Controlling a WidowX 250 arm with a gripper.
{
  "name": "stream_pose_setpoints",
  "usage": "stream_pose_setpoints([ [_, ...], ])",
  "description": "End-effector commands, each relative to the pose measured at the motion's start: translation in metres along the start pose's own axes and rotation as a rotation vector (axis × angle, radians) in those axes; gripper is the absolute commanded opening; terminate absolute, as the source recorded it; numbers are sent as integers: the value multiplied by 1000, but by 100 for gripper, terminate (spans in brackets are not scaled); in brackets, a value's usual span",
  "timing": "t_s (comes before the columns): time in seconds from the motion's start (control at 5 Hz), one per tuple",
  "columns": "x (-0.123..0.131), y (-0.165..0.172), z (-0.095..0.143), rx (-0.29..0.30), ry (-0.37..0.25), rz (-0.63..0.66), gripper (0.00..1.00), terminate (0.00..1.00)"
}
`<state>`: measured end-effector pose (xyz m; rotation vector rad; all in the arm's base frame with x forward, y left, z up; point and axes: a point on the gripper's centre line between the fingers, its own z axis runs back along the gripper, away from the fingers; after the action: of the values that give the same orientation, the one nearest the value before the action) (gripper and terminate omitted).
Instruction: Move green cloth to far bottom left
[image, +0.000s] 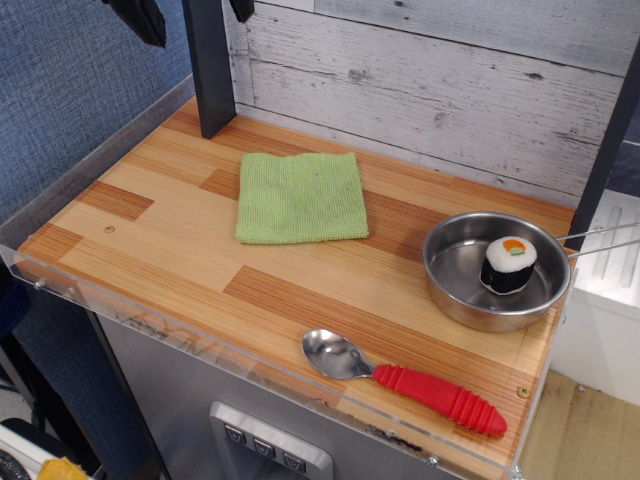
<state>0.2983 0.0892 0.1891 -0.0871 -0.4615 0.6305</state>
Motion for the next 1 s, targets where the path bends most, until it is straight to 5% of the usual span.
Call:
stream_pose_setpoints([
  [0.0, 0, 0, 0, 0, 0, 0, 100, 0],
  [0.4, 13, -27, -34, -18, 113, 26, 100, 0],
  [0.8, 2, -29, -81, 55, 168, -8, 100, 0],
])
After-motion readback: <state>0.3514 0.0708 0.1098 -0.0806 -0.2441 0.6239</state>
